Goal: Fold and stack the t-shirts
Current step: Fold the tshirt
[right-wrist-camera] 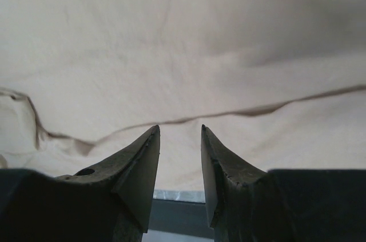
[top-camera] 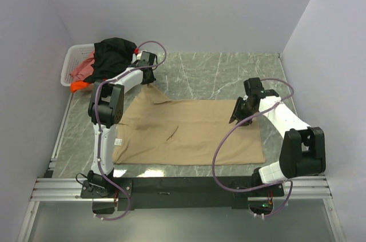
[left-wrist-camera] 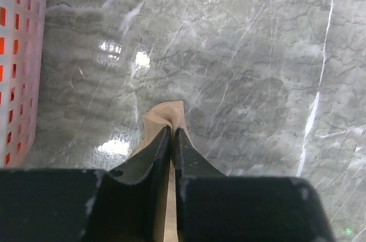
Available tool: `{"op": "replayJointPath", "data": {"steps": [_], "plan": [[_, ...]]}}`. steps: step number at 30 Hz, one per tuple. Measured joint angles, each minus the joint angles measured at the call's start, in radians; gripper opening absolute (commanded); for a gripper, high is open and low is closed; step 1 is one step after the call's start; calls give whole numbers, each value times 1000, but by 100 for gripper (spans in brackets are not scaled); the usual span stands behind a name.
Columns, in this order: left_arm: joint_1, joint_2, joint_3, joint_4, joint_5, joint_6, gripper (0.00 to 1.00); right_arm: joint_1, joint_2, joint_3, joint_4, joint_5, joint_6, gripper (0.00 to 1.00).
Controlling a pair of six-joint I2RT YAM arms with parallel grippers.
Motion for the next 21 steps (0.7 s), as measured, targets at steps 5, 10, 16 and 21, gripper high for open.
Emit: {"op": "replayJointPath", "data": {"steps": [5,10,16,21], "plan": [[0,-25,-40,-2,0,-4,32,-90,61,70,4,11,-32,42],[-11,-97,-104,-17,11,-31,89,-158,97,115,5,11,-60,42],[-40,-264,-269,-12,10,-64,81,-188,99,120,9,6,-76,42],[-48,-306,-302,-4,32,-94,59,-188,98,96,29,-21,-76,42]]}}
